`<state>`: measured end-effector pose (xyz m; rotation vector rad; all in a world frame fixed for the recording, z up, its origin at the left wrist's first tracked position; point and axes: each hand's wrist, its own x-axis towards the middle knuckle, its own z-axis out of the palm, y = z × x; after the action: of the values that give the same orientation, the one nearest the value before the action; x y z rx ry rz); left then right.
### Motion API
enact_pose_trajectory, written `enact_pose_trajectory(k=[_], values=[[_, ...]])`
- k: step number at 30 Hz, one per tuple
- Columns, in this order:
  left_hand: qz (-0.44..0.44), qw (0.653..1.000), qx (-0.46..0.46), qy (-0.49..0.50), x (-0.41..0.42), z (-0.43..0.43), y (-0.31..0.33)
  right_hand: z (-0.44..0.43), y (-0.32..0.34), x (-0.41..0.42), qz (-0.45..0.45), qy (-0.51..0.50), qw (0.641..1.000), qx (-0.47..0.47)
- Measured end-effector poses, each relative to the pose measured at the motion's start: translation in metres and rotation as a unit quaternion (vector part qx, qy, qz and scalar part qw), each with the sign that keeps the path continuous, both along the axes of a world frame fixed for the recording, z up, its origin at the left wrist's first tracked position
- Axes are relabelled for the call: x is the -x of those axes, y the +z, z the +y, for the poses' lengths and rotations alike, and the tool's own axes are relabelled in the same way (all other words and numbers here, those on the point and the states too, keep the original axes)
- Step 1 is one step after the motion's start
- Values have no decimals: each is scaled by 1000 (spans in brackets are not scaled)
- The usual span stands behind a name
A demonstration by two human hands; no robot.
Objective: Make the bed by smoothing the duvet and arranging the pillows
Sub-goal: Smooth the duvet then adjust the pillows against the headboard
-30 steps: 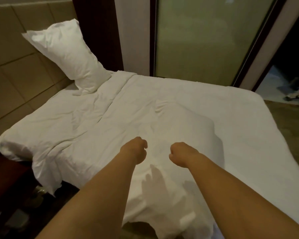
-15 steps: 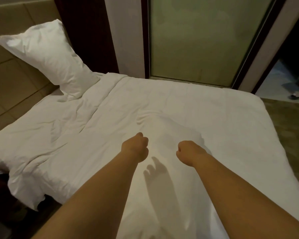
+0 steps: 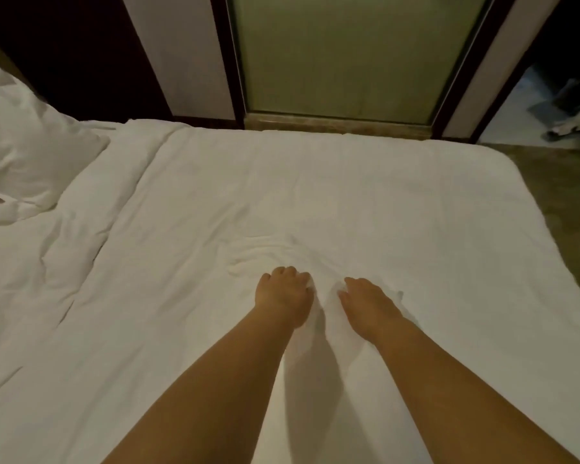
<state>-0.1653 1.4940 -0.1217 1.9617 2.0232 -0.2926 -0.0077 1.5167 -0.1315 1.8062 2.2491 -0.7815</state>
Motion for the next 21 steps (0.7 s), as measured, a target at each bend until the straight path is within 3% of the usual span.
enact_pose_trajectory(k=[4, 11, 16, 18, 21], values=[[38, 994, 98, 5, 33, 42, -60, 40, -53, 27, -62, 0, 996, 60], [1, 992, 94, 80, 60, 96, -126, 77, -120, 65, -129, 27, 989, 64], [173, 979, 57, -92, 55, 110, -153, 114, -146, 67, -192, 82, 976, 55], [145, 980, 76, -110, 60, 113, -155, 126, -150, 65, -180, 94, 977, 66], [39, 985, 163, -42, 68, 107, -150, 119, -148, 60, -121, 80, 981, 128]])
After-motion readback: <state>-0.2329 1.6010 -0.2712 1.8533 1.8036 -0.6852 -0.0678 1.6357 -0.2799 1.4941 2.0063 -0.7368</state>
